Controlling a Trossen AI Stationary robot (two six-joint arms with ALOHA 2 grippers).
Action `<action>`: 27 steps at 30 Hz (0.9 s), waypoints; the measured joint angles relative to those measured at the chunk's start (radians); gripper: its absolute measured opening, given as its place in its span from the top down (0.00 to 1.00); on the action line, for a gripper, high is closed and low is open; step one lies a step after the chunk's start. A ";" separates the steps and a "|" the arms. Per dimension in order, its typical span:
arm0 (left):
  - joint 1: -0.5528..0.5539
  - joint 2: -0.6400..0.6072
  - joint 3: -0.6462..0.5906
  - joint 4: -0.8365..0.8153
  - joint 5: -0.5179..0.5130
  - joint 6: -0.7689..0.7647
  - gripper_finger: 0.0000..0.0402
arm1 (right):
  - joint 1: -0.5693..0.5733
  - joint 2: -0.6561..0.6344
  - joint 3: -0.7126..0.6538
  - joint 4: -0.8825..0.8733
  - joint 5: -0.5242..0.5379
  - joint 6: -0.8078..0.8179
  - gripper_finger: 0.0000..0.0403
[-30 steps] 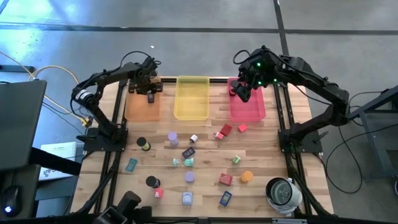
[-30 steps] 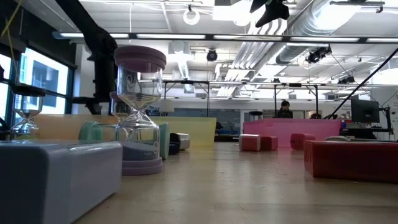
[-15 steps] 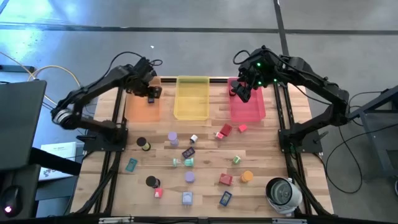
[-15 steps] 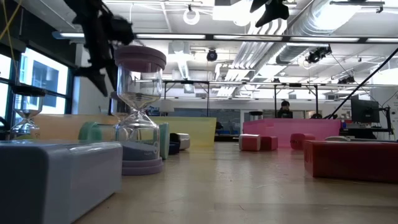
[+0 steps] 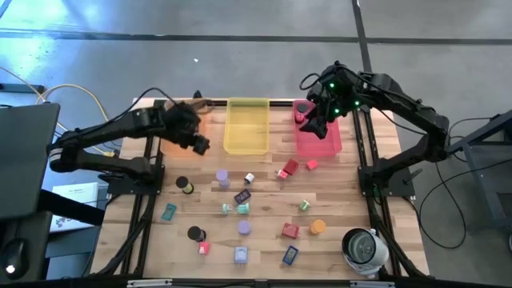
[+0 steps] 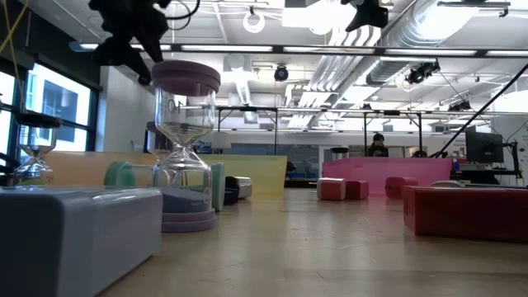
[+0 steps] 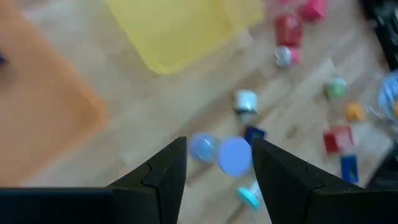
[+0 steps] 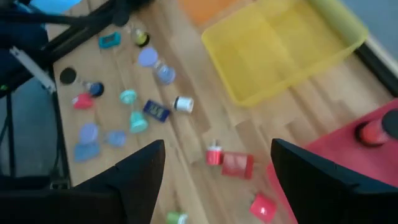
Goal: Pick & Place Office items
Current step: Put the bottom red charger adapter into the yellow bin
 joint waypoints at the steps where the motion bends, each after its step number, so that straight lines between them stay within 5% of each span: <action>1: -0.032 0.000 0.000 0.002 -0.001 -0.015 0.56 | 0.006 0.000 0.000 -0.015 -0.006 0.000 0.30; 12: -0.282 0.004 0.000 0.093 -0.082 -0.118 0.56 | 0.181 0.000 0.000 -0.205 0.009 0.125 0.30; 20: -0.306 0.005 0.000 0.138 -0.084 -0.083 0.56 | 0.375 0.000 -0.001 -0.252 0.257 0.401 0.30; 27: -0.306 0.006 0.000 0.141 0.002 -0.079 0.56 | 0.519 0.000 -0.043 -0.190 0.283 0.515 0.30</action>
